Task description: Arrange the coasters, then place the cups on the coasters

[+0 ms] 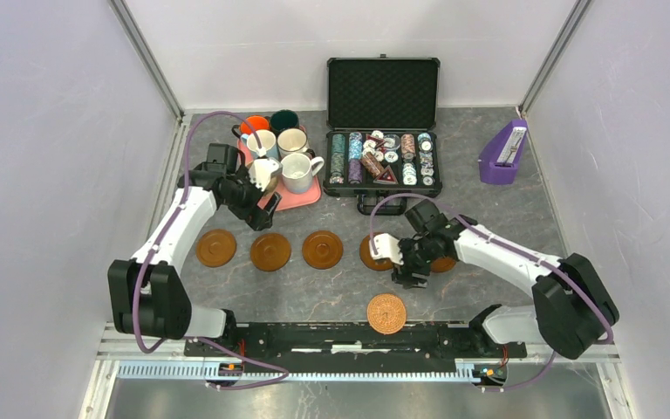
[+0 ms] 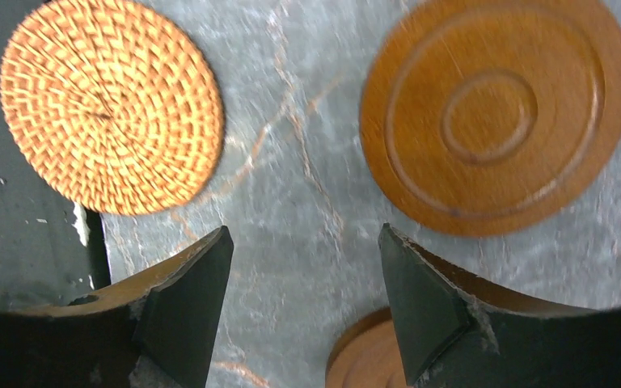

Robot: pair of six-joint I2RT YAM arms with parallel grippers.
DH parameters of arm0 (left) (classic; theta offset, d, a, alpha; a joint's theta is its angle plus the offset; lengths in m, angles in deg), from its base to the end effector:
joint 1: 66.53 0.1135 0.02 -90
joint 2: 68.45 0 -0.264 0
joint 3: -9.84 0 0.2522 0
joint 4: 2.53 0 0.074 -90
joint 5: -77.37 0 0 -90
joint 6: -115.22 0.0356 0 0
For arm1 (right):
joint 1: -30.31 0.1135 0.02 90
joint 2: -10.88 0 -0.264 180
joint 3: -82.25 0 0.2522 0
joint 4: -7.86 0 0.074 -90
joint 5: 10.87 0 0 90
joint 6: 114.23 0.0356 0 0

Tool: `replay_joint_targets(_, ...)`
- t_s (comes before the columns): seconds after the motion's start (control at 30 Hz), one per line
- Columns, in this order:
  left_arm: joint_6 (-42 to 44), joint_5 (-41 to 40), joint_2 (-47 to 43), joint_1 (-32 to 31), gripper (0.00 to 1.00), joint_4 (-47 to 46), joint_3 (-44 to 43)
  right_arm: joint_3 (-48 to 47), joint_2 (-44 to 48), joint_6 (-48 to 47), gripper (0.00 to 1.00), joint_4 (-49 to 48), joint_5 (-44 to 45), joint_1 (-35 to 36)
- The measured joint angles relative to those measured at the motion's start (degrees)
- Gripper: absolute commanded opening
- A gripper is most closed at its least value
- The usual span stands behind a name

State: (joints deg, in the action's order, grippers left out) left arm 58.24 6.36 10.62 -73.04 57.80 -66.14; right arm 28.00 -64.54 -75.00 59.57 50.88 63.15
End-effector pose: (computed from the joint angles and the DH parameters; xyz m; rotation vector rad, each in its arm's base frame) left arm 0.2669 -0.0421 0.2628 0.9772 2.4152 -0.2828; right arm 0.1755 0.1333 0.1772 -1.8827 1.9513 0.6100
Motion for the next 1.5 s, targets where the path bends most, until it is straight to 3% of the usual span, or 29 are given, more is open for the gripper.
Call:
replay_joint_targets(0.47, -0.83, 0.02, -1.60, 0.00, 1.00, 0.44, 0.20, 0.24, -2.05, 4.33, 0.72, -8.22, -0.37, 14.99)
replay_joint_targets(0.8, -1.25, 0.11, -4.70, 0.00, 1.00, 1.07, 2.54, 0.76, -5.73, 5.44, 0.48, -7.65, 0.50, 15.69)
replay_joint_targets(1.13, -1.25, 0.11, -5.49, 0.00, 1.00, 1.27, 2.93, 7.63, 5.53, -2.21, 0.38, -1.03, 3.74, 2.56)
replay_joint_targets(1.5, -1.27, 0.52, -3.63, 0.00, 1.00, 1.20, 2.93, 12.48, 14.58, -13.79, 0.36, 5.38, 6.51, -14.40)
